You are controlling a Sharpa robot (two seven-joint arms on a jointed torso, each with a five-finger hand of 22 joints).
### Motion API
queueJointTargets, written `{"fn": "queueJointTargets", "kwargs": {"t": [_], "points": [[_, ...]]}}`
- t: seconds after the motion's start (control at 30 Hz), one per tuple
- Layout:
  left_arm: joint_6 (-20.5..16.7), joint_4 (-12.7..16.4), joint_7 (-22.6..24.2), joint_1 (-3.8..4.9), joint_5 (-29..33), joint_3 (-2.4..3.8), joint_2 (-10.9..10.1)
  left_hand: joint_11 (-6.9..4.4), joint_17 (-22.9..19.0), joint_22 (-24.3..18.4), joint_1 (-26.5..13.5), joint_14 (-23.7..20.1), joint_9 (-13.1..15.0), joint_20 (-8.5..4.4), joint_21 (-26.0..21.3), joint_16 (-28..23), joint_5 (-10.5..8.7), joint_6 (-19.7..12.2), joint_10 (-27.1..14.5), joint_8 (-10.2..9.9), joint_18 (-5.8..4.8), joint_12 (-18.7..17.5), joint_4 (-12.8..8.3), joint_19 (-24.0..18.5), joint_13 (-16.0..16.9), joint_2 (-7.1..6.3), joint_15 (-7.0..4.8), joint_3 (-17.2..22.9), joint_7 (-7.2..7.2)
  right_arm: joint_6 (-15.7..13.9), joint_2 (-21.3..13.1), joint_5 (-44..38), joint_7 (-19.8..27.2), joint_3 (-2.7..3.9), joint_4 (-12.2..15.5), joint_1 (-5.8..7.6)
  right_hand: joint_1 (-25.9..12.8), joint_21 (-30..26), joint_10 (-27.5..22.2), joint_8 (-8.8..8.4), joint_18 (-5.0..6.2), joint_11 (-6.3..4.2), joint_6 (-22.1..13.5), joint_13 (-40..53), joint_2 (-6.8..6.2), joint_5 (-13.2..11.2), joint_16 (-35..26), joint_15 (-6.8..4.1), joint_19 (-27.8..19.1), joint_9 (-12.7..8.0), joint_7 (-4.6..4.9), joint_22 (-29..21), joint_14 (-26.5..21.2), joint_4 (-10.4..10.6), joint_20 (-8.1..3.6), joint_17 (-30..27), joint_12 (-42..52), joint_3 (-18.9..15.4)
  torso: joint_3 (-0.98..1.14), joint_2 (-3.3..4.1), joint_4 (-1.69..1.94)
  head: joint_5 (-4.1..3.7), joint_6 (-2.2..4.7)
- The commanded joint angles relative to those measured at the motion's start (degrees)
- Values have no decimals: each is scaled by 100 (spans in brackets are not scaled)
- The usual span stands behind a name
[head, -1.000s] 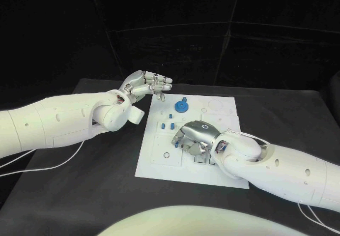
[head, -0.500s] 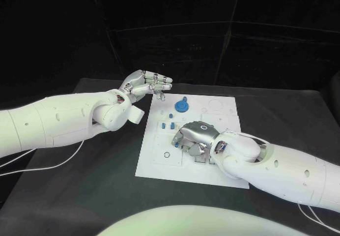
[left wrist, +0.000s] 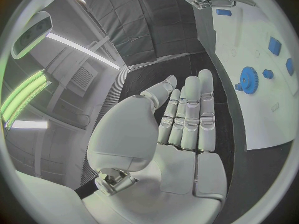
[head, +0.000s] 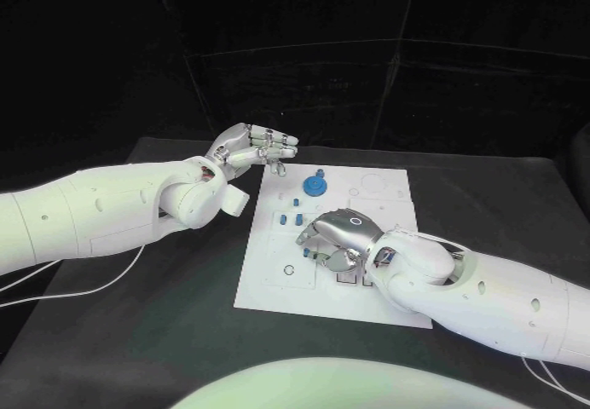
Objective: Assemble the parts on the task board
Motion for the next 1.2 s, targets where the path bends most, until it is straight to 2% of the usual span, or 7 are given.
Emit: {"fn": "queueJointTargets", "kwargs": {"t": [0.03, 0.27, 0.43, 0.47, 0.57, 0.73, 1.2], "points": [[89, -2, 2, 10, 22, 5, -8, -5, -5, -5, 43, -47, -8, 20, -20, -18, -11, -15, -24, 6, 74, 37, 4, -24, -5, 1, -7, -35, 34, -650, -130, 138, 160, 2, 163, 5, -65, -2, 100, -3, 82, -25, -24, 11, 9, 40, 16, 28, 26, 6, -5, 34, 597, -4, -7, 1507, 77, -54, 4, -7, -13, -11, 25], [107, -15, -12, 10, 22, 4, -19, -5, -7, -7, 42, -48, -8, 20, -23, -19, -11, -14, -24, 7, 74, 39, 5, -24, -6, 4, -6, -36, 34, -870, -751, 523, 80, 29, 672, 54, -100, 56, 262, 23, 59, -65, 35, 14, 36, 107, 16, -7, 132, 21, -34, 127, 597, 1, -37, 1507, 198, -84, -2, -12, -13, -71, 86], [124, -21, -16, 10, 22, 4, -20, -5, -7, -7, 42, -48, -8, 20, -23, -19, -11, -14, -24, 7, 74, 39, 5, -24, -6, 4, -6, -36, 34, -358, -1130, 734, -267, 119, 804, 326, -353, 52, 212, -6, 48, -85, -22, -11, -81, 121, 16, -18, 184, 10, -72, 131, 597, 122, -52, 1507, 209, -330, 1, -12, -23, -125, 156], [128, -21, -17, 10, 22, 3, -19, -5, -7, -7, 42, -48, -8, 20, -23, -19, -11, -14, -24, 7, 74, 39, 5, -24, -6, 4, -6, -36, 34, -202, -1193, 731, -344, 129, 804, 392, -435, 3, 138, -21, 57, -73, -88, -19, -133, 86, 16, -13, 142, 0, -106, 55, 597, 161, -46, 1507, 181, -434, -2, -15, -28, -133, 166], [144, -21, -20, 9, 22, 3, -11, -5, -10, -8, 43, -49, -7, 21, -25, -20, -11, -13, -22, 9, 74, 42, 6, -24, -5, 6, -6, -37, 33, 128, -1326, 686, -504, 149, 776, 548, -595, -233, -114, -23, 105, 20, -341, -9, -187, -54, 16, 66, -43, -5, -351, -267, 597, 303, 21, 1507, 133, -921, -3, -10, -24, -165, 205], [167, -22, -26, 9, 22, 2, -1, -7, -13, -10, 45, -51, -6, 21, -27, -21, -11, -10, -18, 11, 74, 47, 5, -25, -4, 8, -5, -39, 32, 350, -1426, 510, -647, 160, 696, 646, -423, -317, -198, -4, 118, -59, -424, 7, -48, -57, 16, -13, -23, 12, -414, -357, 597, 348, -44, 1507, 220, -1377, 5, -8, -23, -190, 240], [205, -48, -47, 9, 22, 2, 11, -7, -13, -10, 45, -51, -6, 21, -27, -21, -11, -10, -18, 11, 74, 47, 5, -25, -4, 8, -5, -39, 32, 955, -1374, 253, -785, 163, 543, 689, -79, -234, 102, 34, 75, -149, -225, 20, 221, 56, 16, -85, 224, 34, -411, -214, 597, 312, -119, 1507, 494, -1613, -2, -2, -21, -211, 246]]}}
